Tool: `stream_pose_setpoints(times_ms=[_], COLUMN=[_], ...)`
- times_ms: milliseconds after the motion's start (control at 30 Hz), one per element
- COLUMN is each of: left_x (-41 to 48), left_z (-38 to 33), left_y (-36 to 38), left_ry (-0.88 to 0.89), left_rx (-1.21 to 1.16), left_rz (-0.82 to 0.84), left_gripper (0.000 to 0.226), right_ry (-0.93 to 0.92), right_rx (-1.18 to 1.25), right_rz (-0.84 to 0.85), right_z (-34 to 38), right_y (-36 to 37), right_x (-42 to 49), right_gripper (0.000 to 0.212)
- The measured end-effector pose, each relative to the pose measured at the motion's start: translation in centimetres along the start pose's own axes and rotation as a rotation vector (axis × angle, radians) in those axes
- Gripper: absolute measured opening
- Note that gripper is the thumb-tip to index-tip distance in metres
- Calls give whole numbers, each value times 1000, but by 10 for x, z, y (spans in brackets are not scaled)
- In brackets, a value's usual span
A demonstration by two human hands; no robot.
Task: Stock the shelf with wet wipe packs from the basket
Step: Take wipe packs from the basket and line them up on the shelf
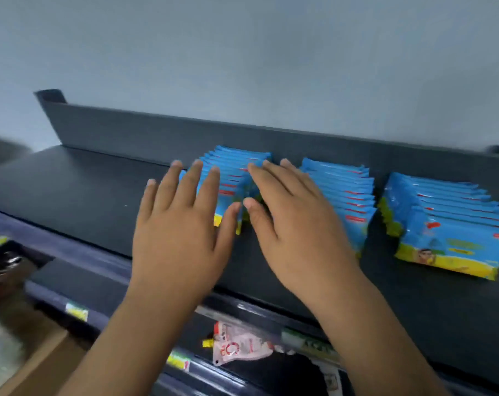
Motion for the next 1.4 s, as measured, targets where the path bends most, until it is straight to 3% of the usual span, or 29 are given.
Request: stream_pose_setpoints(times_ms=[167, 400, 633, 1000, 1233, 1333, 1400], left_x=[-65, -177, -259, -316, -399, -439, -463], left_z=[156, 327, 469, 713, 855, 903, 927], left_y=[-76, -161, -187, -92, -11, 33, 62], left_ry=[-333, -654, -898, -1191, -1482, -1526, -1529], left_rx=[176, 355, 419, 173, -13, -1, 1], left_rz=[-65, -67, -5, 110, 243, 404, 523], left_gripper=[66, 66, 63, 49, 40, 41, 37], right_ry=[-238, -542, -741, -878, -590, -526, -525], right_rx=[160, 364, 467, 414, 250, 95, -1], right_rz=[53, 169, 308, 718, 1179, 1250, 1293], right_z=[165, 400, 564, 720, 761, 773, 782], right_y=[58, 124, 197, 405, 575, 641, 685], right_x=[25, 16, -3, -2, -10, -16, -32], right_gripper=[52, 50, 43, 34, 41, 14, 10])
Point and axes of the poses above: each hand's wrist, its own x-axis towards the middle knuckle, its own y-axis out of the palm, z = x × y, the point moved 9 cm from there along x, towards the middle knuckle, and after that the axes turned 12 degrees about -x, right-handed, at the moved point
